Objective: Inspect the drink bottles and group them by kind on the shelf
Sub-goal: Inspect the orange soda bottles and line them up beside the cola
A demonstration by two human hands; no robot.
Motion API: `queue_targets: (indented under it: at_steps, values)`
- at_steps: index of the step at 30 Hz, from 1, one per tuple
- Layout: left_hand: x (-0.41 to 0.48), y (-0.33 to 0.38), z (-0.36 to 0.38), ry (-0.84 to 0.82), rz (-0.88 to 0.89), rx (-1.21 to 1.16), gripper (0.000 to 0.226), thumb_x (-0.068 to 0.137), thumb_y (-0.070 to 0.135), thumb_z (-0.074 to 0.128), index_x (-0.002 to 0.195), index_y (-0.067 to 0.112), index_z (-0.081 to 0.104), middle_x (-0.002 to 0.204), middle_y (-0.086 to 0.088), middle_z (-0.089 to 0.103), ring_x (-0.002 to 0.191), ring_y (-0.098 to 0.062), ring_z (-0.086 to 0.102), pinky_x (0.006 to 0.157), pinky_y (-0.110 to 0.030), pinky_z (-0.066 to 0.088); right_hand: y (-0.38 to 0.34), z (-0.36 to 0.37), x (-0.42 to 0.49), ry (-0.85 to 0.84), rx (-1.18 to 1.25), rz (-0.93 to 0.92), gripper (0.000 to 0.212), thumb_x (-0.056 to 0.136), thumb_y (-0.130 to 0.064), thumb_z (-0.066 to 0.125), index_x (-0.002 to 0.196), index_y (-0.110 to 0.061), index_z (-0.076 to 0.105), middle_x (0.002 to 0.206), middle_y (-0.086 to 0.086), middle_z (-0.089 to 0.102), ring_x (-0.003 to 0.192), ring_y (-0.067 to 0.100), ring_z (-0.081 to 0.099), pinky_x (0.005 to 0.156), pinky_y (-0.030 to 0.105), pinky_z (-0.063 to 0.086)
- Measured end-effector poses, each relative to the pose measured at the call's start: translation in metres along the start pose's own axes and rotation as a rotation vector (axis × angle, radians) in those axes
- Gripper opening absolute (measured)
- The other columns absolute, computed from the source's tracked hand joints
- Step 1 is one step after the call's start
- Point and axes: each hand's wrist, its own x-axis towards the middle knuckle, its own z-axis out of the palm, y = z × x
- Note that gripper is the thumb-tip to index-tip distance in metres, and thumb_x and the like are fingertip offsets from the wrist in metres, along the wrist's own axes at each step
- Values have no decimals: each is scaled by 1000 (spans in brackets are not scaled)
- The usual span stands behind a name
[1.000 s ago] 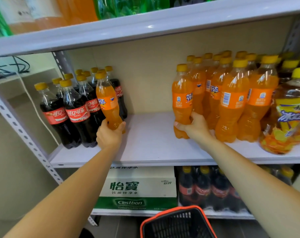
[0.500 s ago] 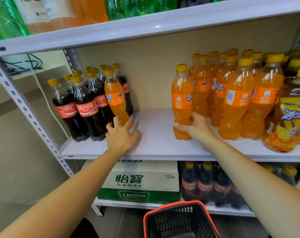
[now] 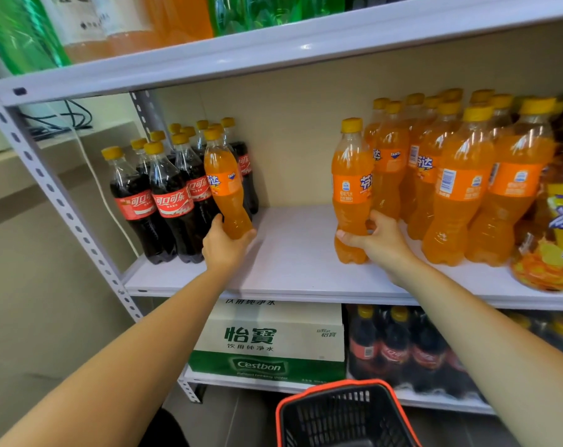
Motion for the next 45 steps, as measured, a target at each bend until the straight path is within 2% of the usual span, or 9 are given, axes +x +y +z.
queue_targets:
  at_steps: [3,7,13,19,26,30,35,39,45]
  values:
    - [5,5,6,20,-10,59,58,81,35,84,130,16,60,120,-9,66,110,-33,64,92,-43,49,0,0,0,6,-1,5,39,86,-24,82,114,-39,60,109,-21,62,100,4,58,90,48,55]
    - [12,4,13,-10,25,95,48,81,33,84,122,15,66,117,-10,69,105,-32,66,91,-44,52,2,-1,2,38,10,-4,41,86,-23,82,120,-33,61,110,-19,63,103,8,60,93,48,54]
    - [21,26,48,-97,115,73,39,81,30,85,113,14,69,109,-5,74,99,-26,67,79,-31,45,3,-1,8,73,-19,-59,31,87,-23,80,101,-41,59,103,-23,60,97,-1,56,72,22,45]
    - [58,37,82,-43,41,147,40,89,32,77,118,7,66,119,-16,69,111,-39,63,93,-47,51,7,1,21,73,-53,-88,33,89,-21,79,112,-34,60,100,-25,60,90,-8,55,59,4,43]
    - [85,33,107,11,32,175,45,89,33,76,121,4,63,120,-22,68,111,-44,63,93,-50,51,16,5,35,86,-22,-111,30,88,-13,79,108,-27,63,98,-20,65,88,-9,60,66,3,46]
    - [83,33,106,13,34,147,47,88,31,77,124,6,61,121,-21,68,113,-43,63,91,-47,50,18,4,34,76,-5,-116,31,88,-14,79,113,-26,64,101,-19,67,96,-2,61,74,12,47]
    - [56,43,91,-53,-37,-49,70,83,36,81,142,15,48,129,-11,66,120,-36,60,99,-43,49,11,4,26,77,18,-92,28,88,-15,79,105,-33,65,102,-20,67,97,-1,61,70,11,48]
    - [19,62,63,-126,-40,-274,52,87,30,78,134,16,60,123,-4,67,117,-26,63,99,-37,51,2,4,8,20,63,-37,28,88,-19,79,106,-35,66,108,-7,70,99,9,65,61,17,57]
    - [-47,107,12,-517,41,-713,46,94,33,70,137,24,56,123,-5,70,112,-20,70,93,-36,59,-21,21,-34,-10,97,11,31,87,-24,80,114,-30,67,108,-1,73,101,18,69,87,36,57]
